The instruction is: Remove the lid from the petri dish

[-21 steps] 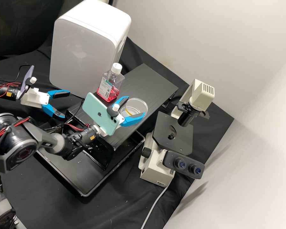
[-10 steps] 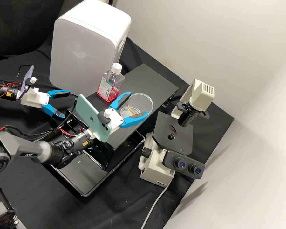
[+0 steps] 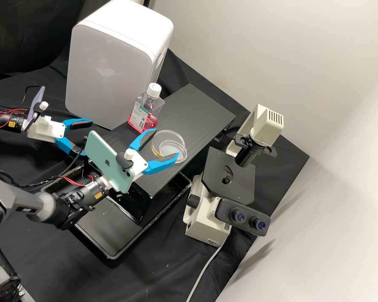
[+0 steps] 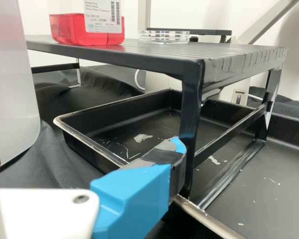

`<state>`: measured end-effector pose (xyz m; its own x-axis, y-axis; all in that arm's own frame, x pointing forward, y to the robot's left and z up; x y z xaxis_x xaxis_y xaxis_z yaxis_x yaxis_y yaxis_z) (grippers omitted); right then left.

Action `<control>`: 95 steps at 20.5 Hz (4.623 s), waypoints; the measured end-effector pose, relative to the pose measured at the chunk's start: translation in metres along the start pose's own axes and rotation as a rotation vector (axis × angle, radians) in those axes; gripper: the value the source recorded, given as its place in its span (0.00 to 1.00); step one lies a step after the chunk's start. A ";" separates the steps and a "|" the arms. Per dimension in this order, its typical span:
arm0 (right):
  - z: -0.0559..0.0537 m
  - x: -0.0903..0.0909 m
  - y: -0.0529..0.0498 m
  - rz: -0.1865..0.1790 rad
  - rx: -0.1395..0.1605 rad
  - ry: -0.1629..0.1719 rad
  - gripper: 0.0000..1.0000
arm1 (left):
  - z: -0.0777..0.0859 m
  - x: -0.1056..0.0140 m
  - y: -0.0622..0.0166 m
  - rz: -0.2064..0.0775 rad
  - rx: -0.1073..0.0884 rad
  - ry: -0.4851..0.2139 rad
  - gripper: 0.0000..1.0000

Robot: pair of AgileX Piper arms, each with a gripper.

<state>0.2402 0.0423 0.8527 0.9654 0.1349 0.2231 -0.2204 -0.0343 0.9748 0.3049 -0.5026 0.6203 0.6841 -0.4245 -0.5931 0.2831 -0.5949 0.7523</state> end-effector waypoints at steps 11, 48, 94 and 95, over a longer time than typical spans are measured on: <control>0.011 -0.030 -0.021 -0.107 -0.002 -0.064 0.00 | 0.000 0.000 0.0000 0.000 0.000 0.000 1.00; 0.031 0.019 -0.044 -0.124 -0.052 -0.132 0.00 | 0.000 0.000 0.0000 0.000 0.000 0.000 1.00; 0.026 0.036 -0.050 -0.096 -0.056 -0.122 0.00 | 0.000 0.000 -0.0007 -0.002 -0.007 0.000 1.00; 0.026 0.036 -0.050 -0.096 -0.056 -0.122 0.00 | 0.000 0.000 -0.0007 -0.002 -0.007 0.000 1.00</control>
<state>0.2896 0.0233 0.8120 0.9914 0.0136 0.1302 -0.1306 0.0283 0.9910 0.3049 -0.5021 0.6198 0.6839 -0.4231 -0.5944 0.2890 -0.5910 0.7532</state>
